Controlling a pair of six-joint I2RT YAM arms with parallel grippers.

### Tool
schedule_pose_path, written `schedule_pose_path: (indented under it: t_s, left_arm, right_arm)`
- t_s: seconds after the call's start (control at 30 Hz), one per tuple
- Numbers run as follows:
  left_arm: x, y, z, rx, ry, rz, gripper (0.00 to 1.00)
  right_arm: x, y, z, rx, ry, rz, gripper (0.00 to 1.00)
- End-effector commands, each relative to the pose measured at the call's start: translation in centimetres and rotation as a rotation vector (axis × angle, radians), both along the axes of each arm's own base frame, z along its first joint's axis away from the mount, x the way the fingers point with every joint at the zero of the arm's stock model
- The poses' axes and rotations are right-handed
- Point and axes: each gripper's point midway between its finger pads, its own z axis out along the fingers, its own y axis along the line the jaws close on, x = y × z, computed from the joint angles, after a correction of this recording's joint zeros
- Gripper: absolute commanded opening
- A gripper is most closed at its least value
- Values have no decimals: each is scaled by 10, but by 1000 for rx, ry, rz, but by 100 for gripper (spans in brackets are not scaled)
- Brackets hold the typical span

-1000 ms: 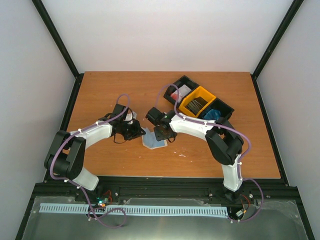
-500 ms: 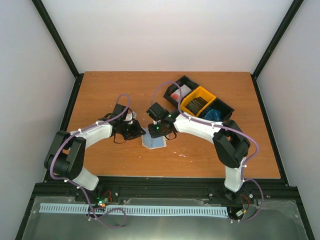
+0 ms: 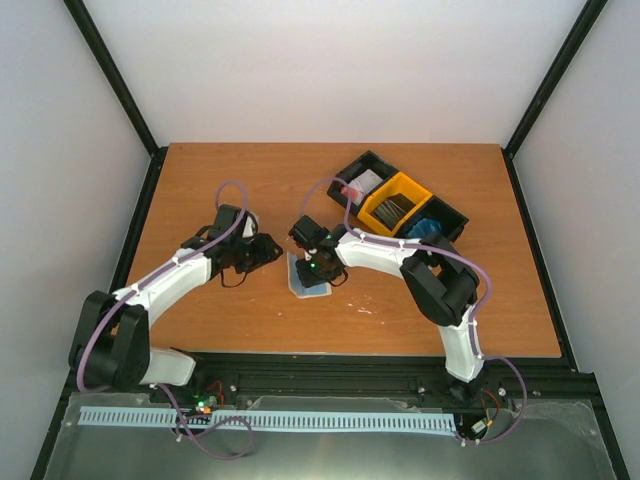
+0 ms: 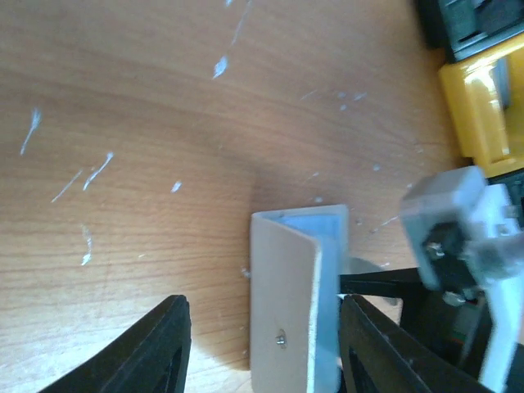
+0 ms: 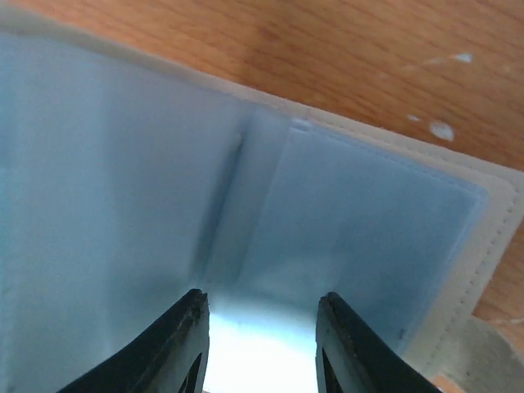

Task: Put the credit cards into the card holder
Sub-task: Open the card holder at the center of the board.

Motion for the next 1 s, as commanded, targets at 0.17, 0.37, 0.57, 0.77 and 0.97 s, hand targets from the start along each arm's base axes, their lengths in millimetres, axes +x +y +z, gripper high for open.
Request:
schedule_pose_path:
  t_s: [0.17,0.37,0.57,0.77,0.97]
  left_arm:
    - [4,-19,41,-147,-156,-39,50]
    - [5,-7,41,-129,-164,43,48]
    - [0,-11,33,-175,-133,50,42]
    - [-4,-10,22,-211,-104,88,39]
    - [-6,1,10,-205,-70,149,37]
  right_arm:
    - [4,17,8,57,-8,45,57]
    - [4,16,1,-22,-54,93,66]
    - [5,5,-19,-209,-120,114,65]
    - [6,-20,-38,-365,-168,93,66]
    - [-2,-21,-41,-349,-123,62,70]
